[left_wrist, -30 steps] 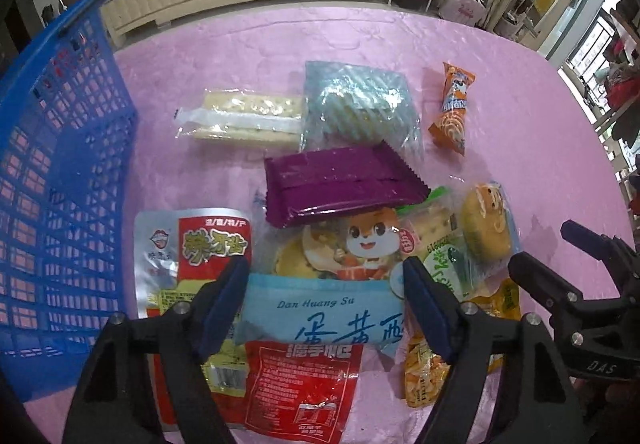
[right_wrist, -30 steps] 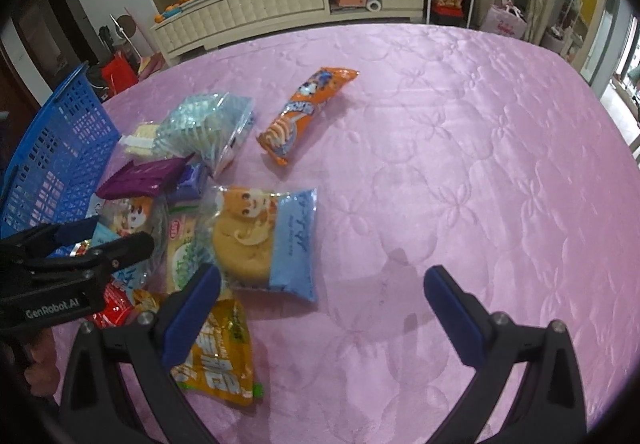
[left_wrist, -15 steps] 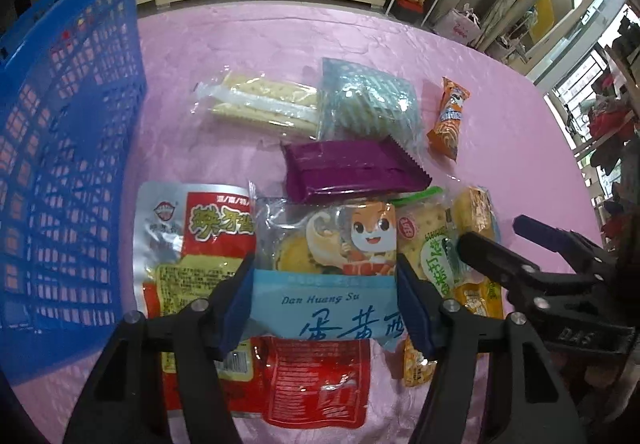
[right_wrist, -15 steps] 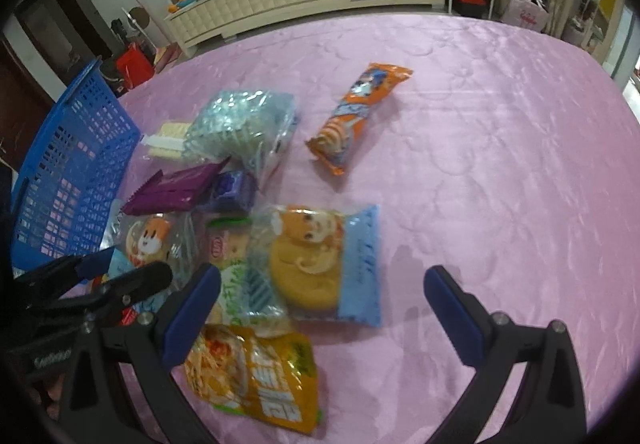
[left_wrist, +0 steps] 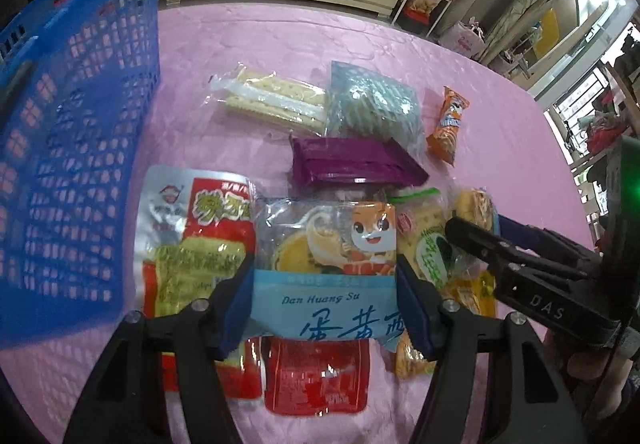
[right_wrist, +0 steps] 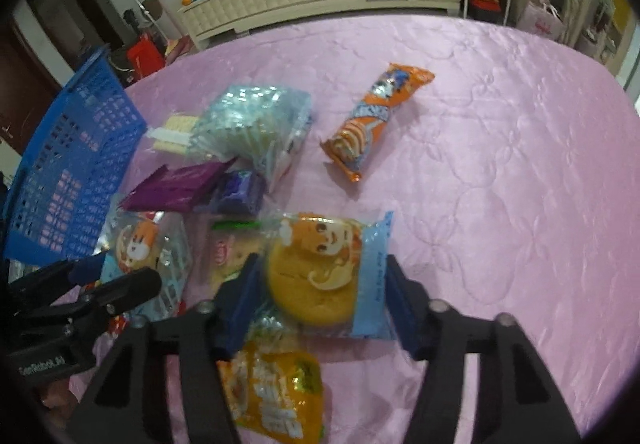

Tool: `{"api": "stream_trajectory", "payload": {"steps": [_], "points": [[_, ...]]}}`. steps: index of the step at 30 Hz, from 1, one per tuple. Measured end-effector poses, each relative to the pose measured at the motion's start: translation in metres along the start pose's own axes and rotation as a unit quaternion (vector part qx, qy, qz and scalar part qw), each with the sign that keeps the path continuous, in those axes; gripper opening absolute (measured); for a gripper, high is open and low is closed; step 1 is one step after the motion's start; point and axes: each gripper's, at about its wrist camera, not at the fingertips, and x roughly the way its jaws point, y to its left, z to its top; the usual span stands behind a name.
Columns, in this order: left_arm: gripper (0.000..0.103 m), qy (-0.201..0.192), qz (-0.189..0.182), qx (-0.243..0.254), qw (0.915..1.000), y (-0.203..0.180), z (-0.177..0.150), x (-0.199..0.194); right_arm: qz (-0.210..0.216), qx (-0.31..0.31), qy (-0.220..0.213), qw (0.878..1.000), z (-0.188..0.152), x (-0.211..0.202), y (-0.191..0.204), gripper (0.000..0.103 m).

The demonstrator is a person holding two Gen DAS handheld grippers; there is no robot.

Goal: Organize snacks
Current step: 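Grasp the blue Dan Huang Su pack with left tool while right tool grasps round cookie pack, then carry both held packs over the blue basket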

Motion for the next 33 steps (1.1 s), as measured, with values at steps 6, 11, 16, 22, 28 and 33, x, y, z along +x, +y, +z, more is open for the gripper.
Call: {"api": "stream_trajectory", "payload": {"steps": [6,11,16,22,28,33], "points": [[0.062,-0.029,-0.007,0.010,0.9995,-0.010,-0.016,-0.041,-0.009,-0.019,-0.034,0.999,-0.014,-0.040,0.009,0.061],[0.062,-0.056,-0.007,0.017,0.9983,-0.020,-0.028,-0.081,-0.003,-0.027,-0.063,0.998,-0.028,-0.083,0.020,0.061],[0.062,-0.089,-0.007,0.023,0.9958,-0.027,-0.045,-0.127,0.004,-0.030,-0.091,0.995,-0.041,-0.126,0.037,0.062],[0.062,-0.121,0.002,0.043,0.9918,-0.032,-0.063,-0.170,0.011,-0.043,-0.124,0.991,-0.055,-0.169,0.062,0.062],[0.062,-0.142,0.013,0.042,0.9888,-0.015,-0.076,-0.205,0.030,-0.051,-0.133,0.989,-0.062,-0.187,0.089,0.062],[0.062,-0.155,0.032,0.039,0.9866,0.007,-0.082,-0.225,0.036,-0.074,-0.154,0.985,-0.065,-0.198,0.116,0.062]]}}
